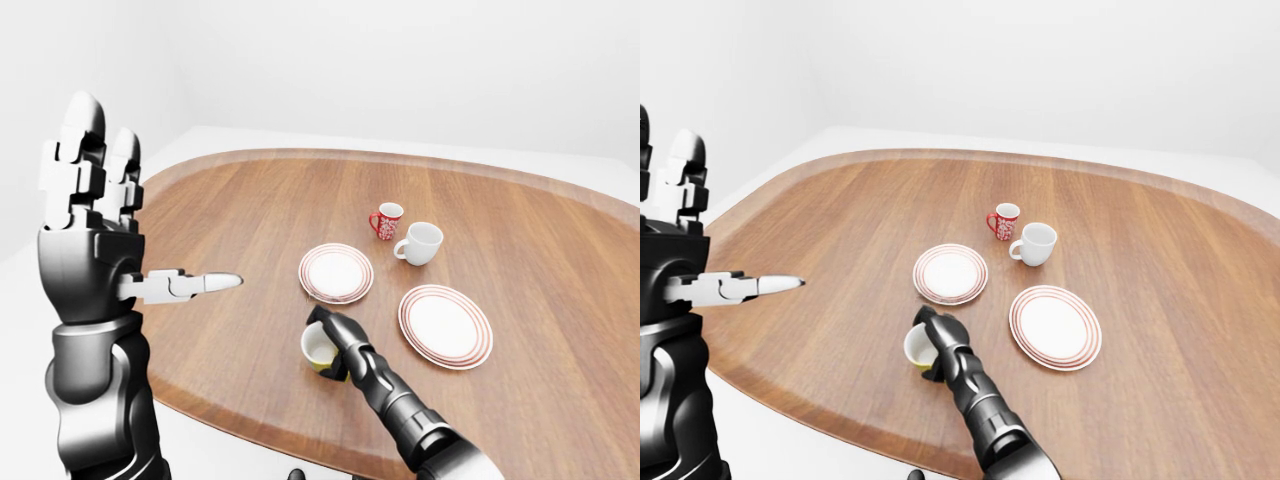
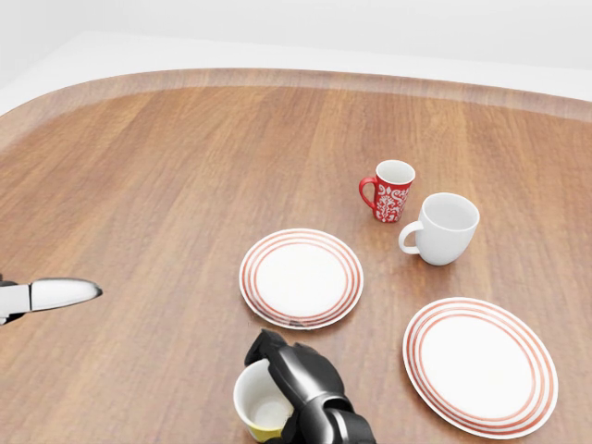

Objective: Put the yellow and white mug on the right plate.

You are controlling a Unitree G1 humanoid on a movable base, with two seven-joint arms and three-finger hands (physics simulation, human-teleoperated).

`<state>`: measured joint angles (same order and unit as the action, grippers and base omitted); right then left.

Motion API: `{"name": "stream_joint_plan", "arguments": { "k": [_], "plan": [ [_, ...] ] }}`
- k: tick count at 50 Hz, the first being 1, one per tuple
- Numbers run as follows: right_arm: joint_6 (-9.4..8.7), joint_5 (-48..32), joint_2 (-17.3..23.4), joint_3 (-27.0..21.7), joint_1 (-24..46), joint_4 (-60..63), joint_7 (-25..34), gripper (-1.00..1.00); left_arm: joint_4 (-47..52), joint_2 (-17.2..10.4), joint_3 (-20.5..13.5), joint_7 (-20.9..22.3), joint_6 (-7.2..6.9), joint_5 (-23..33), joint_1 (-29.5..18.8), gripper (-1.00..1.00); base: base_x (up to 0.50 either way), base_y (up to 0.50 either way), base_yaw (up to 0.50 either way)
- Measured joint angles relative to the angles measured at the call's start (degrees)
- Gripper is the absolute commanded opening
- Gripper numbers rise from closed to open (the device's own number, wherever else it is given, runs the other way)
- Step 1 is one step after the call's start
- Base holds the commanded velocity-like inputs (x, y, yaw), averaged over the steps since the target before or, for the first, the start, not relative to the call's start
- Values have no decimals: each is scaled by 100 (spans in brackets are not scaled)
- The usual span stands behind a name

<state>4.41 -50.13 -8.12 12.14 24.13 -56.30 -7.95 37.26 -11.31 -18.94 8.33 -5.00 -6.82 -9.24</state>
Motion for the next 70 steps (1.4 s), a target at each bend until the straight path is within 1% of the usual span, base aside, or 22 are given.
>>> {"name": "stream_joint_plan", "arguments": {
  "k": [4, 9, 16, 20, 30, 34, 38, 46, 53, 65, 70],
  "plan": [
    [-34, -210, 9, -28, 6, 33, 176, -100, -1, 3, 4, 2, 0, 4, 2, 91, 0, 0, 0],
    [-67, -155, 30, -34, -1, 110, 152, -100, -2, 6, 6, 4, 0, 7, 4, 91, 0, 0, 0],
    [-185, -105, 81, -40, -39, 428, 245, -100, 0, 7, 3, 5, 0, 4, 2, 91, 0, 0, 0],
    [-317, -47, 137, -57, -100, 787, 412, -100, 4, 0, -11, 4, 0, -6, -4, 91, 0, 0, 0],
    [-792, 227, 332, -163, -241, 1922, 1007, -100, 3, -12, -22, 0, 0, -15, -10, 91, 0, 0, 0],
    [-894, 316, 441, -243, -225, 2150, 1130, -100, -1, -14, -22, 0, 0, -14, -12, 91, 0, 0, 0],
    [-941, 405, 576, -342, -188, 2268, 1207, -100, 0, -13, -18, 0, 0, -11, -8, 91, 0, 0, 0],
    [-921, 577, 925, -593, -40, 2285, 1297, -100, -14, 3, 9, 10, 0, 20, 11, 91, 0, 0, 0],
    [-796, 720, 1229, -788, 145, 1993, 1236, -100, -51, 28, 54, 24, 0, 67, 32, 91, 0, 0, 0],
    [-438, 923, 1707, -1021, 507, 1194, 1000, -100, -89, 69, 114, 52, 0, 136, 64, 91, 0, 0, 0],
    [-254, 1011, 1905, -1090, 690, 763, 868, -100, -103, 89, 141, 63, 0, 169, 82, 91, 0, 0, 0]
  ]
}}
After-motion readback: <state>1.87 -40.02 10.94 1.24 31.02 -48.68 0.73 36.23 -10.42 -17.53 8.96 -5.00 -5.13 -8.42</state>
